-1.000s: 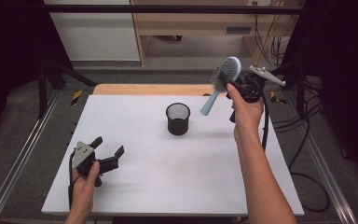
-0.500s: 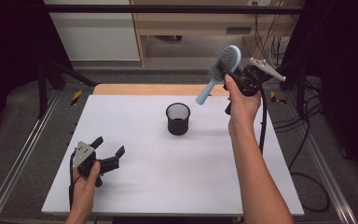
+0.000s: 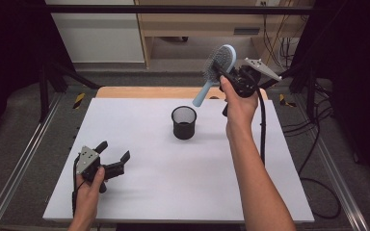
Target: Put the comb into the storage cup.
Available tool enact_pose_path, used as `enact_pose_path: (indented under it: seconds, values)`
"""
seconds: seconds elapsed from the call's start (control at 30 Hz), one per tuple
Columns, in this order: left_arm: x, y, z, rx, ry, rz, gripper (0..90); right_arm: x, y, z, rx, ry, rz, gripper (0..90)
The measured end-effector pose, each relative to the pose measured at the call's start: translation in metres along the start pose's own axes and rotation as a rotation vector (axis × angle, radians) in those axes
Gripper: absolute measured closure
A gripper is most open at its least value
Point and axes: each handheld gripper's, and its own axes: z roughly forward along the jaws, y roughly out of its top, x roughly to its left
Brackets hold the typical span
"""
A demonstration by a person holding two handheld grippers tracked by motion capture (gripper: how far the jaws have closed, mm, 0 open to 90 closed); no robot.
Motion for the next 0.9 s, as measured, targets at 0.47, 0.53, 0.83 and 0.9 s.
enact_pose_path:
  seconds: [0.47, 0.53, 0.83, 0.9]
  values:
    - [0.001, 0.0, -0.001, -0.004, 0.0, -0.003, 4.9, 0.009, -0.009, 0.01, 0.028, 0.023, -0.015, 52.9]
    - [0.001, 0.0, -0.001, -0.004, 0.0, -0.003, 4.9, 0.01, -0.01, 0.011, 0.032, 0.025, -0.016, 52.9]
    - [0.002, 0.001, -0.001, -0.008, 0.005, -0.001, 4.9, 0.012, -0.012, 0.014, 0.045, 0.031, -0.02, 52.7]
    - [0.002, 0.0, -0.001, -0.008, 0.005, -0.002, 4.9, 0.012, -0.013, 0.014, 0.045, 0.032, -0.022, 52.7]
